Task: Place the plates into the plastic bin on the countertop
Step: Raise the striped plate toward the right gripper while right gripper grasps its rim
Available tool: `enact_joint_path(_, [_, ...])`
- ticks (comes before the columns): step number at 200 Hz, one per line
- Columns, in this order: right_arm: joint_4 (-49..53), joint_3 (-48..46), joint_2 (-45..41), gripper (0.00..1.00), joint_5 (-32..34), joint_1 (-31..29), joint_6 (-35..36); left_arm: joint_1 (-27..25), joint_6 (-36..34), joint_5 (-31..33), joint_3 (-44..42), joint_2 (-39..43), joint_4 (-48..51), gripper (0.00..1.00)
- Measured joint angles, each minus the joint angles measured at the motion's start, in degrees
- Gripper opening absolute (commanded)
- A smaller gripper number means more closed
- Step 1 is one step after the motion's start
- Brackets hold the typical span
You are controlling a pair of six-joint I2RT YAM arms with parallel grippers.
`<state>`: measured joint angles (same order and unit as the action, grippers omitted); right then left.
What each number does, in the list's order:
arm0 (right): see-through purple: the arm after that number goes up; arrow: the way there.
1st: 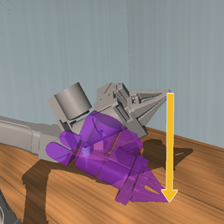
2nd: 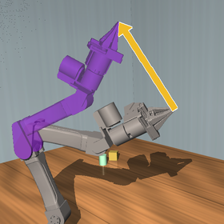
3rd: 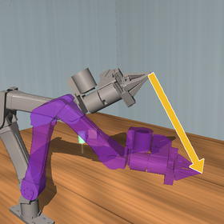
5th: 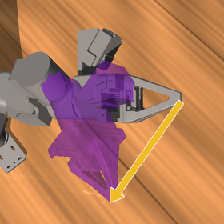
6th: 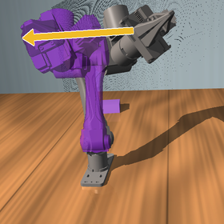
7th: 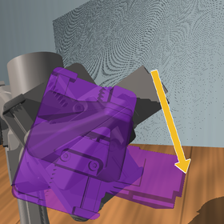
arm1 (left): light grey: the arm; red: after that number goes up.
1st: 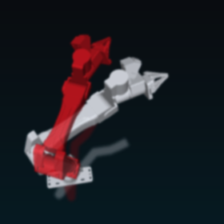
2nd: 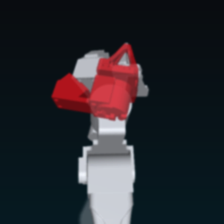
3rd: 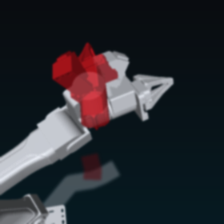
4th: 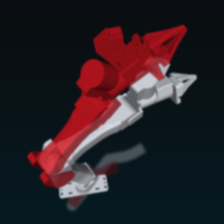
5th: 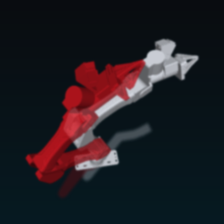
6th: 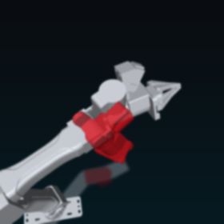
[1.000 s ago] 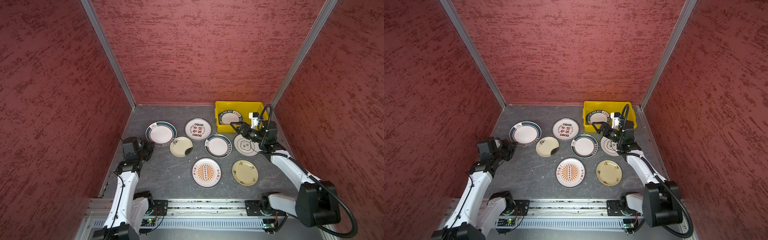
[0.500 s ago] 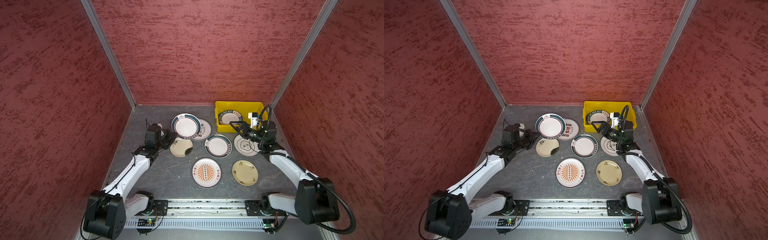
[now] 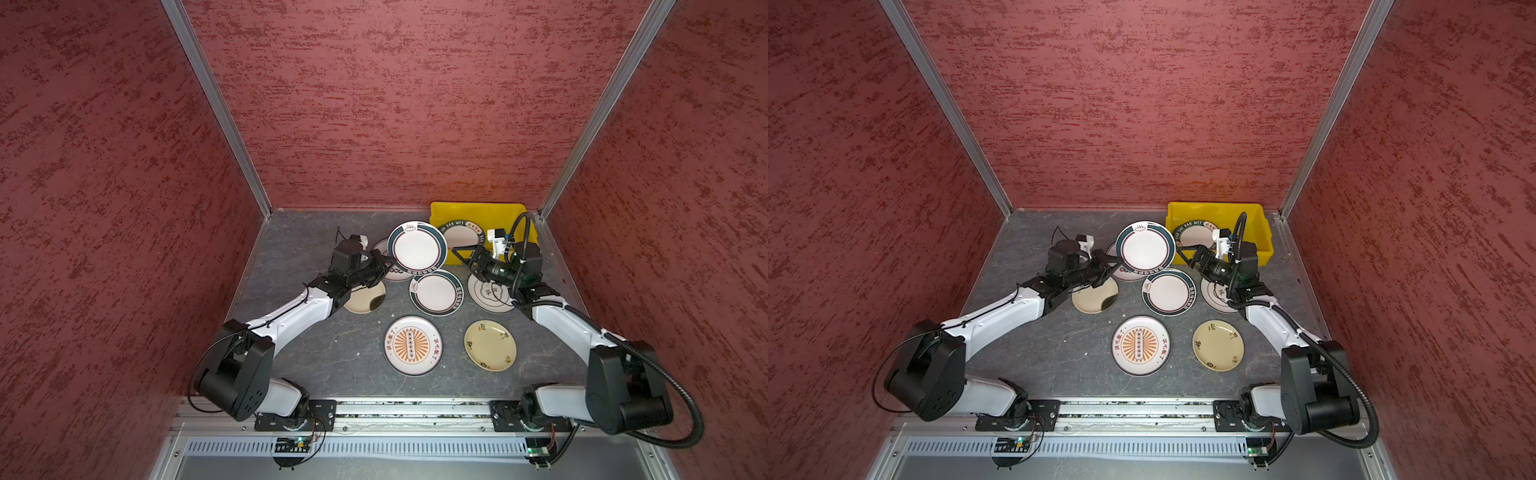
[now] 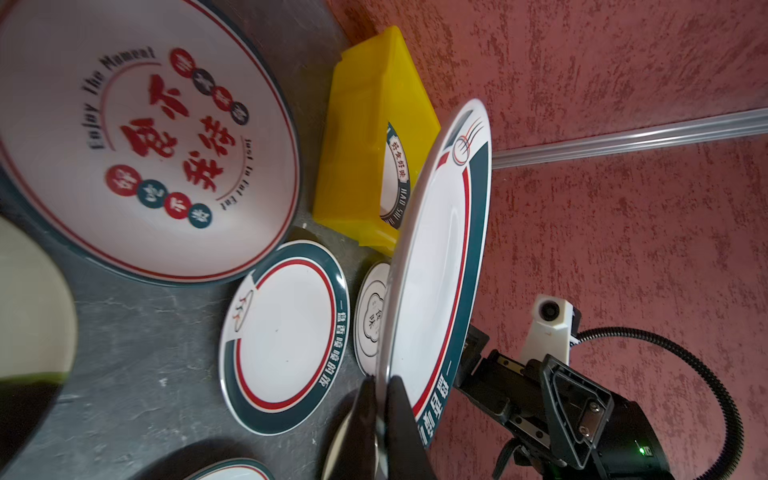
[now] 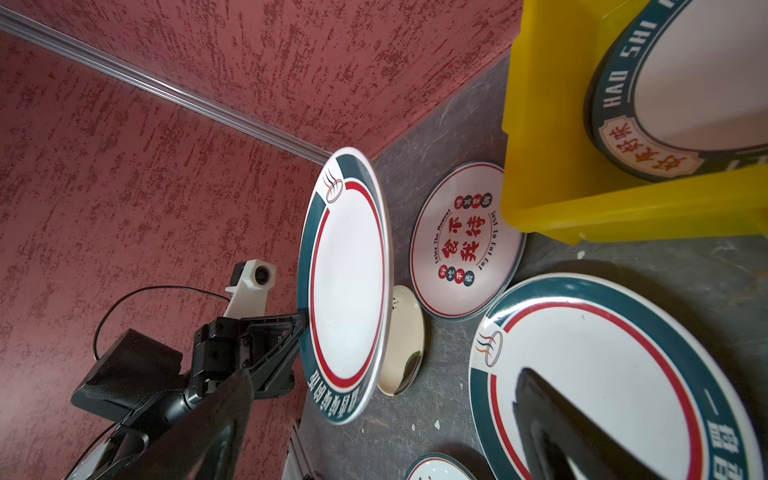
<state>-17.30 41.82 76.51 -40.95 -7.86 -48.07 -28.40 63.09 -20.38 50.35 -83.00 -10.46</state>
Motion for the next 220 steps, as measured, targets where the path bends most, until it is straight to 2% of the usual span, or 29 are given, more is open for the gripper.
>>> enact_joint_path(24, [0.0,0.0,0.0,0.95,0.2,-0.1,-0.3,-2.6,0.6,-1.4,2.2,-2.2,-2.2,0.0])
enact_joint_path(53, [0.4,0.0,0.0,0.82,1.0,-0.1,-0.5,-4.3,1.2,-3.0,3.5,-4.1,-4.4,0.0])
enact_joint_path(92, [0.6,0.0,0.1,0.36,1.7,-0.2,-1.1,-4.6,1.7,-4.2,3.3,-5.0,-5.0,0.0])
enact_joint_path(128, [0.5,0.2,0.5,0.0,2.0,-0.2,-2.1,-4.7,1.6,-4.2,2.4,-5.0,-5.0,0.0])
enact_joint_path(150, [0.5,0.6,0.7,0.0,1.8,-0.2,-2.6,-4.5,1.5,-4.5,1.0,-4.9,-5.0,0.0])
enact_joint_path(156, [0.6,0.6,0.9,0.0,1.8,-0.2,-2.7,-4.3,1.5,-4.7,1.0,-4.9,-5.0,0.1])
enact_joint_path(165, [0.6,0.7,1.3,0.0,1.8,-0.3,-2.9,-4.1,1.5,-4.9,0.8,-4.9,-5.1,0.33])
enact_joint_path(179, [0.9,0.7,1.8,0.0,2.0,-0.3,-2.8,-3.8,1.5,-5.1,0.4,-4.9,-5.6,0.53])
enact_joint_path(190, [1.1,0.7,2.3,0.0,2.2,-0.3,-3.0,-3.4,0.8,-5.3,0.2,-4.9,-5.7,0.74])
enact_joint_path(202, [1.0,0.7,2.6,0.0,2.2,-0.3,-3.5,-2.8,0.6,-5.6,0.0,-4.8,-5.7,0.84])
enact_joint_path(220, [0.9,0.7,2.9,0.0,2.1,-0.3,-4.4,-1.2,0.7,-6.3,-1.8,-3.7,-6.4,0.91])
